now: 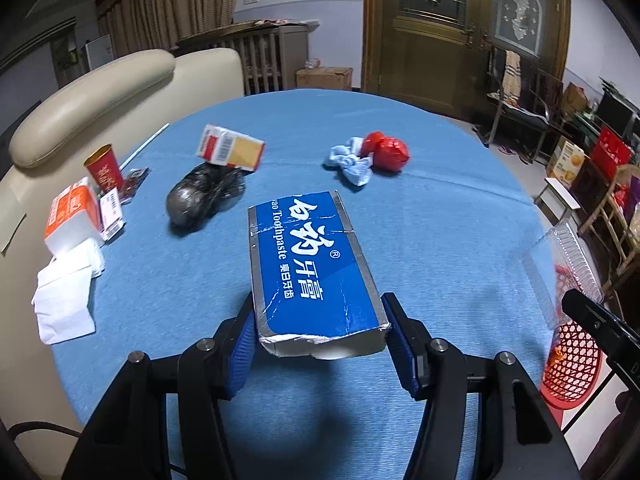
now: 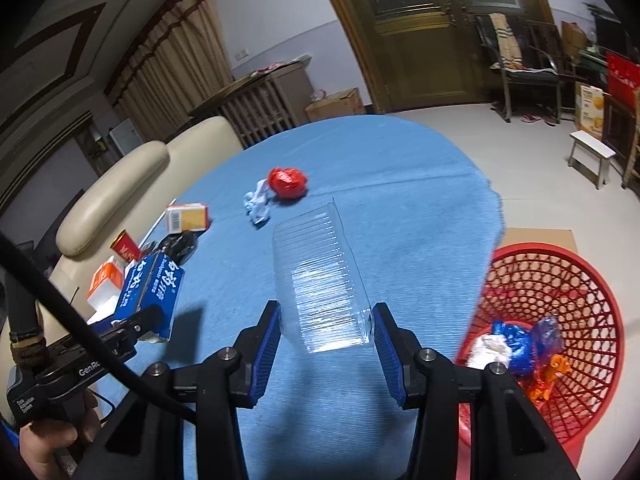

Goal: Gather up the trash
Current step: 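Carry the clear container and toothpaste box with both tools toward the red basket, then drop the clear container into the red basket by opening the right tool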

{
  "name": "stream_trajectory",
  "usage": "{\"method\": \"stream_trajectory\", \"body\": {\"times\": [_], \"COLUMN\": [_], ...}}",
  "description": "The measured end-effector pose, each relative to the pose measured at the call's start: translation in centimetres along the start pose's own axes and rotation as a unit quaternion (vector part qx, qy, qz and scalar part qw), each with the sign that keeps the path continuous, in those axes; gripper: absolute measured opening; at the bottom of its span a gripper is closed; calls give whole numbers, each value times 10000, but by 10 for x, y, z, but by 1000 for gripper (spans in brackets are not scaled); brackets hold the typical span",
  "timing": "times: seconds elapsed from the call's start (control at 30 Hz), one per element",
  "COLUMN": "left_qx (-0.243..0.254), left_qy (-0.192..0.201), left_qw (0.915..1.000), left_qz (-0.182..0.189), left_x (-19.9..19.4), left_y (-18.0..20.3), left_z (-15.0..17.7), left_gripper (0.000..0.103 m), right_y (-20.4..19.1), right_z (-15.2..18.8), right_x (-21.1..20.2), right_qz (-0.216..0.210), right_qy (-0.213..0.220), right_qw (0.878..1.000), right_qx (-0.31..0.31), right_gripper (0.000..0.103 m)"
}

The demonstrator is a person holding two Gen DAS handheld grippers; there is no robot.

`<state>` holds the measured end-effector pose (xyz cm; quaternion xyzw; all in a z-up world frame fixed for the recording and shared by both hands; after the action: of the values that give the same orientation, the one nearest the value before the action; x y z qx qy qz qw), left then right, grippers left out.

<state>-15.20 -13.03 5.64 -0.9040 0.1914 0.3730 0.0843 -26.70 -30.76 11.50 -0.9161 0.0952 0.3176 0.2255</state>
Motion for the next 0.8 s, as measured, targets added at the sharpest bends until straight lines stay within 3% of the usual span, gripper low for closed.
{"method": "stream_trajectory", "body": {"times": [0.37,0.8], "left_qx": [394,1046], "left_qy": [113,278], "left_qw": [9985,9896], "left_qz": [358,952], "left_x": [-6,-20], "left_y": [50,128], "left_z": [-10,-16], "left_gripper": [61,60], "right_y": [48,131], "right_z": [-10,-16], "right_x": [-26,-58], "right_qz": [465,1394], "right_qy": [259,516], "right_qw": [9981,9861], "right_qx": [318,739], "right_gripper": [49,49]}}
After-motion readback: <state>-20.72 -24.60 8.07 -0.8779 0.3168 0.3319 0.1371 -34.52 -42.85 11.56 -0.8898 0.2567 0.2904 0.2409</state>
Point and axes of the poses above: each gripper's, at about its wrist camera, not at the fingertips, and x roughly the way its jaws point, y to its right, z to its underside, the point moved 3 cm from there along x, roughly the way its jaws point, and after that the axes turned 4 degrees about y, right-handed, at the moved point
